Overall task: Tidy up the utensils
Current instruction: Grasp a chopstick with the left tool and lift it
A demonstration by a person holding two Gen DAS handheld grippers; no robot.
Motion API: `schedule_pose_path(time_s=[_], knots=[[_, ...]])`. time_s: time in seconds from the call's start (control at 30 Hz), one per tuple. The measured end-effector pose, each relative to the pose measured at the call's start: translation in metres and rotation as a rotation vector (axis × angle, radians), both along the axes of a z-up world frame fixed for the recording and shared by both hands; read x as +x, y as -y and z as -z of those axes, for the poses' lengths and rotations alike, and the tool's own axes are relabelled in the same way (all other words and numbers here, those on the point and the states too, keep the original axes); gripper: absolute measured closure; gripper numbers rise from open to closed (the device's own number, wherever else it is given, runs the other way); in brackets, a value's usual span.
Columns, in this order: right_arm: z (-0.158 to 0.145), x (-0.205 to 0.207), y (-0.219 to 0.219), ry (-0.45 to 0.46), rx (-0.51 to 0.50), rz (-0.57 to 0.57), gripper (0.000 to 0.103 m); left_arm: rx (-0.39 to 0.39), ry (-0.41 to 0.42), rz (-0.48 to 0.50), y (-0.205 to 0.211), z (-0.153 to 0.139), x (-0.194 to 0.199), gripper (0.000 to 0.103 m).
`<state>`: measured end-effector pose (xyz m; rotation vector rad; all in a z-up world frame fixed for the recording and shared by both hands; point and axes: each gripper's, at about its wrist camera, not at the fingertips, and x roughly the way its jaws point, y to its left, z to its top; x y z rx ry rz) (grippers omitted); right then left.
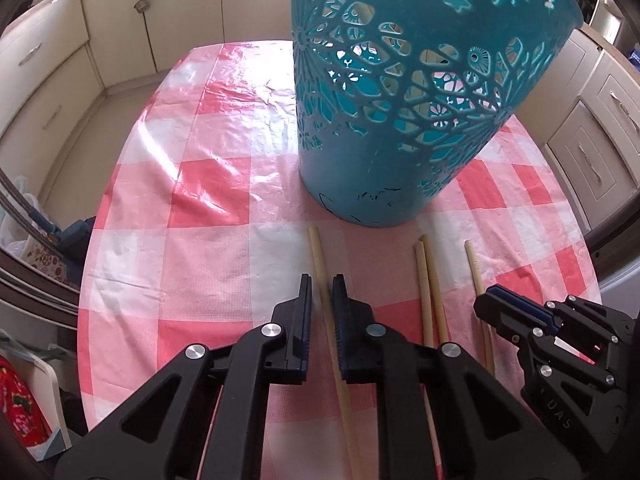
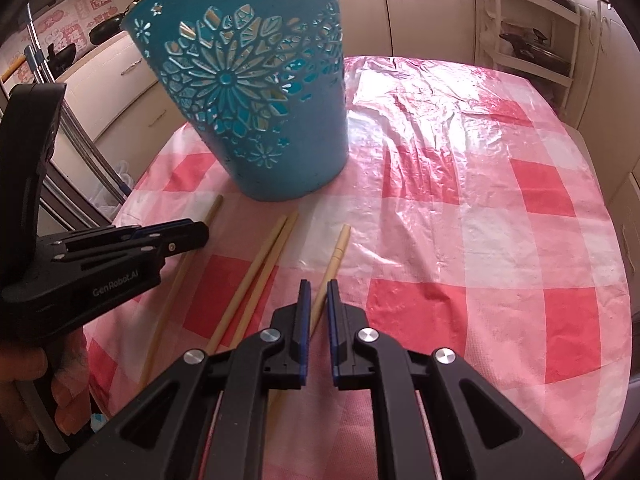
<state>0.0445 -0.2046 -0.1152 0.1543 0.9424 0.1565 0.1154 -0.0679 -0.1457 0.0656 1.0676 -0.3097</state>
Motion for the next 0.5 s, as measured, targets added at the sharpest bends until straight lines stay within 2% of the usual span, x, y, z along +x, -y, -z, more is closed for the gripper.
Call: schedule_pose_path(time_s=[0.13, 0.27, 0.33, 0.5], knots=[[-0.001, 0.007, -0.004, -0.003, -0.032, -0.018, 0.094, 0.011, 0.007, 0.002, 0.004, 0.001, 0.003, 0.089], [-0.004, 0.012, -0.009, -0.032, -0.095, -0.102, 0.094, 0.016, 0.014, 0.015, 0.005, 0.001, 0.002, 0.086], [-0.004, 0.013, -0.007, -0.045, -0.112, -0.123, 0.094, 0.008, 0.010, 0.020, 0.005, 0.000, 0.001, 0.080], [-0.001, 0.011, 0.007, -0.019, -0.045, -0.068, 0.093, 0.017, 0.016, 0.033, 0.010, -0.001, -0.002, 0.066]])
